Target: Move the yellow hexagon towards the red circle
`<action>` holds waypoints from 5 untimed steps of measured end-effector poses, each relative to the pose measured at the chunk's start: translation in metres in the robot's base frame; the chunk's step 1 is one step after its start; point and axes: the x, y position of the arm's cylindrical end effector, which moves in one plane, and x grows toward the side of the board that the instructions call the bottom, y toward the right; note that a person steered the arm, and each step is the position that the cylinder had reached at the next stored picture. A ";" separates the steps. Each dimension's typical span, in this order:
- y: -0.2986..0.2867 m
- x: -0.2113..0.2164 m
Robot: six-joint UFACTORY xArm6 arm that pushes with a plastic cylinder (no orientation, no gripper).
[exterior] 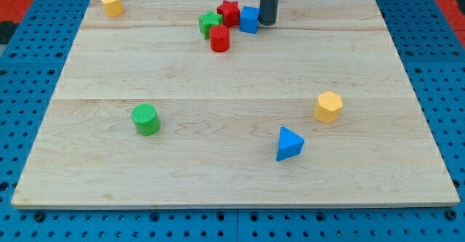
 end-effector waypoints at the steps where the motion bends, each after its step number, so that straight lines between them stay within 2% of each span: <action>1: 0.011 0.011; 5: 0.151 0.074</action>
